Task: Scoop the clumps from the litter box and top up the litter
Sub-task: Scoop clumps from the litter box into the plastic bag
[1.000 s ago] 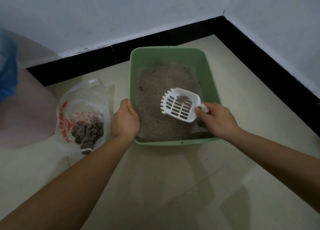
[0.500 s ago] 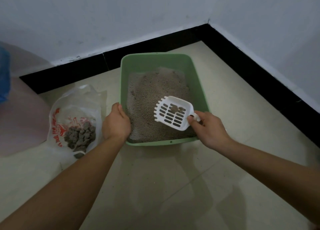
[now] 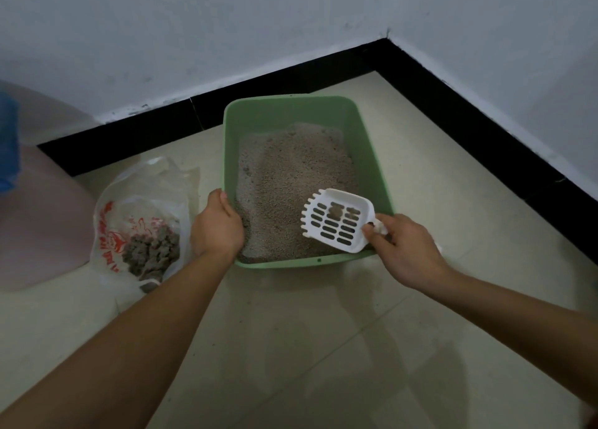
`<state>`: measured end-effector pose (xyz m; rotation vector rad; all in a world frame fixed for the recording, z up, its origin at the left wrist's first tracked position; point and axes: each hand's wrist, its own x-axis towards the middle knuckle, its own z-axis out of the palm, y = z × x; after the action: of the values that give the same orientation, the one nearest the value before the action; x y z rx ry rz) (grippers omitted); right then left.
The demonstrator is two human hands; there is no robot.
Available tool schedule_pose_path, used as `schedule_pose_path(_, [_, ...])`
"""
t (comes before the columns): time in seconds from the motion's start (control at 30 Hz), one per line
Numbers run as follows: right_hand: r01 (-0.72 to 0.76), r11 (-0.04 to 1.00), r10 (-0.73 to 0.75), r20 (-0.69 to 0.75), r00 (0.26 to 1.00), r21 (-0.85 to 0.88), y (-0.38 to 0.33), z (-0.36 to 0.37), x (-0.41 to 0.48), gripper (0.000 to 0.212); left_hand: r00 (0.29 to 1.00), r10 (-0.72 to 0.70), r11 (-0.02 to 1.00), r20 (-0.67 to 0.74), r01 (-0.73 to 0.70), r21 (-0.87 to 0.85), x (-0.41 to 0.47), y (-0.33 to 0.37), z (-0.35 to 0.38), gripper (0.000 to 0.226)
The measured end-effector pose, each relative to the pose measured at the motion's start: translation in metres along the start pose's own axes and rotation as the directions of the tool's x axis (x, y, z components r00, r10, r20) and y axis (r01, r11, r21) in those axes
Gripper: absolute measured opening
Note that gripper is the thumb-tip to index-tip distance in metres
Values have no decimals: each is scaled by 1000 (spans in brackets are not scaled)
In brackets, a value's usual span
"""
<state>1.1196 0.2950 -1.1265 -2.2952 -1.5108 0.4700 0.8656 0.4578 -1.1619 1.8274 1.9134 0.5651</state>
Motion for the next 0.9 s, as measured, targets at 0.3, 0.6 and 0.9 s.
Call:
schedule_pose_path(0.3, [8, 1000, -8, -1, 1000, 24, -5, 1, 1, 26, 1000, 23, 1000, 13, -23, 4, 0, 1, -2, 32])
schedule_pose_path(0.6, [20, 996, -11, 107, 994, -83, -36, -15, 17, 31, 990, 112, 991, -83, -104, 88, -2, -24, -50, 33])
schedule_pose_path(0.9, [209, 958, -182, 146, 972, -195, -191, -6, 78, 32, 946, -215, 953, -241, 257, 159, 9, -125, -128, 69])
